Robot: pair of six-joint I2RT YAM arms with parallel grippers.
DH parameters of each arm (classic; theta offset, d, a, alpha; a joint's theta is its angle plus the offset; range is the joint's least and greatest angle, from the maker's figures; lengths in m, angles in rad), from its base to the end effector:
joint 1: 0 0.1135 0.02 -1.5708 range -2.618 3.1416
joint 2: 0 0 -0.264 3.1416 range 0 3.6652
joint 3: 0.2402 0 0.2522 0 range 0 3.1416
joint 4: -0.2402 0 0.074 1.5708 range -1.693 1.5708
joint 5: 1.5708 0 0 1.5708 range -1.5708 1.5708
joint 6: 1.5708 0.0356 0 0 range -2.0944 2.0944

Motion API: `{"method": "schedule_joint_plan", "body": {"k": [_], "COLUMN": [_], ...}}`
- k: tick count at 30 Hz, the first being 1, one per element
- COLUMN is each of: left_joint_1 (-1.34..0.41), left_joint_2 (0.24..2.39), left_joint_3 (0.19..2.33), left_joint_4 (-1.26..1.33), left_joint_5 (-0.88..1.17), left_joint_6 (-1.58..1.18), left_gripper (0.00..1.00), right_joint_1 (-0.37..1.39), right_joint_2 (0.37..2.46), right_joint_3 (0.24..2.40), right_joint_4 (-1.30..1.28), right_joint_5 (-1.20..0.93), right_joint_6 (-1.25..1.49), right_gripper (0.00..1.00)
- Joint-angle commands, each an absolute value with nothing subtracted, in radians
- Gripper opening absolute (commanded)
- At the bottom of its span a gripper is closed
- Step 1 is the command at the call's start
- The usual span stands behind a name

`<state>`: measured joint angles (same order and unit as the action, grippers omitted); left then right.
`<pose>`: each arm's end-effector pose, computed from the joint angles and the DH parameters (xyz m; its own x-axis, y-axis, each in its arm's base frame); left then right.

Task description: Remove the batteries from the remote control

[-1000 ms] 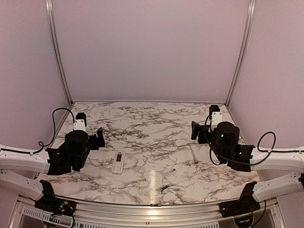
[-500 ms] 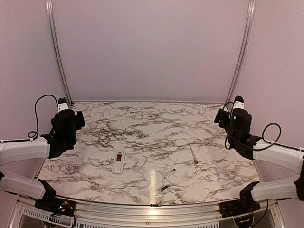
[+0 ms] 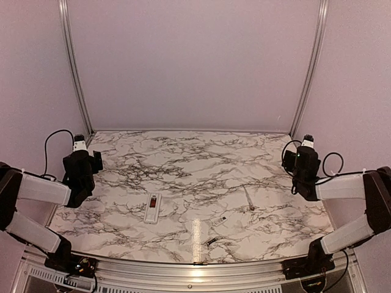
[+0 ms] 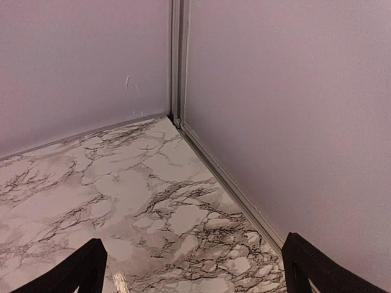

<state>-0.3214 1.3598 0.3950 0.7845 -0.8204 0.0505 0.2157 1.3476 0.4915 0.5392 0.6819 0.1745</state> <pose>0.2456 -0.0543 0.1869 -0.1935 0.1007 -0.9759 -0.4581 0.8703 0.1807 0.2627 0.0346 0.1936 -0.2271 0.0882 -0.9699 0.4653 0.8847 -0.0284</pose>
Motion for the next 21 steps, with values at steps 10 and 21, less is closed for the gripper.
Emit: {"method": "schedule_joint_plan", "body": {"k": [10, 21], "left_joint_1": [-0.127, -0.103], "left_joint_2": [1.502, 1.529], "left_joint_3": [0.389, 0.418], "left_joint_4": [0.998, 0.956], "left_joint_5": [-0.546, -0.421], "left_joint_6": [-0.028, -0.018], "left_gripper": [0.99, 0.99], "right_joint_1": [0.183, 0.080], "right_joint_2": [1.480, 1.592], "right_joint_3": [0.302, 0.240], "right_joint_4": [1.148, 1.370], "right_joint_5": [0.571, 0.304], "right_joint_6": [-0.089, -0.079], "right_gripper": [0.99, 0.98]}}
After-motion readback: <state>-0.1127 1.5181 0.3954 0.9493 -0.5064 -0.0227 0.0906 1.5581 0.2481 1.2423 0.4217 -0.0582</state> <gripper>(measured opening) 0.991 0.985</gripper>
